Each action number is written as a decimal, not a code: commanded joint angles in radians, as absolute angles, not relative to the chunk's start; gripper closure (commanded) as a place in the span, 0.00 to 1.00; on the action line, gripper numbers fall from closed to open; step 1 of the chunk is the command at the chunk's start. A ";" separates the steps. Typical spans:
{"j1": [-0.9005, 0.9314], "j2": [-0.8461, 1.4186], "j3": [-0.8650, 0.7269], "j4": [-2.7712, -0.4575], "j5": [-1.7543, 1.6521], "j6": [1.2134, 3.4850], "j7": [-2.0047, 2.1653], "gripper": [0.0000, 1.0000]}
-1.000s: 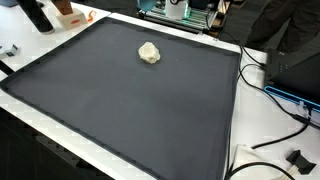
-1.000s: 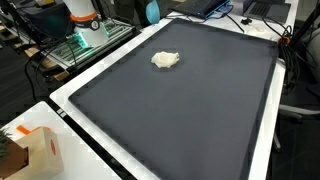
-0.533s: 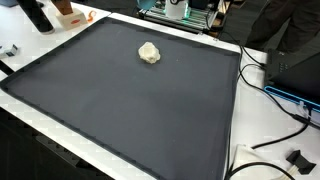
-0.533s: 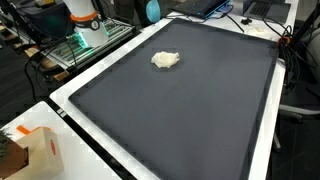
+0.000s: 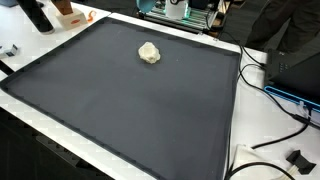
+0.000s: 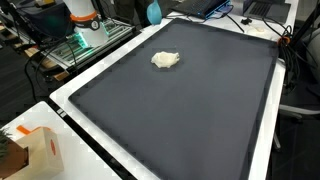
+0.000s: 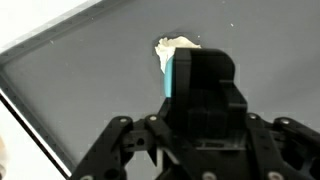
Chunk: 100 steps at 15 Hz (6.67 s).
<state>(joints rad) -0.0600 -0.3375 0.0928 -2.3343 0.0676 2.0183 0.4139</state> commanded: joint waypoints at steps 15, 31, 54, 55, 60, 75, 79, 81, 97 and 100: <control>-0.084 -0.037 -0.208 -2.331 0.651 1.904 -0.804 0.75; -0.247 0.252 -0.197 -2.240 0.852 1.828 -1.024 0.75; -0.343 0.674 -0.158 -1.959 0.897 1.644 -0.944 0.75; -0.343 0.687 -0.160 -1.945 0.896 1.632 -0.940 0.75; -0.300 0.693 -0.179 -1.921 0.858 1.689 -0.893 0.75; -0.273 0.622 -0.123 -1.915 0.689 1.741 -1.121 0.75; -0.290 0.628 -0.124 -1.919 0.730 1.735 -1.121 0.75; -0.301 0.633 -0.130 -1.923 0.759 1.724 -1.089 0.75; -0.233 0.483 -0.155 -2.019 0.674 1.811 -0.759 0.75; -0.206 0.413 -0.150 -2.056 0.619 1.853 -0.694 0.75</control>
<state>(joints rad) -0.2373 0.4812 -0.1386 -1.9822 0.7137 1.7433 -0.7505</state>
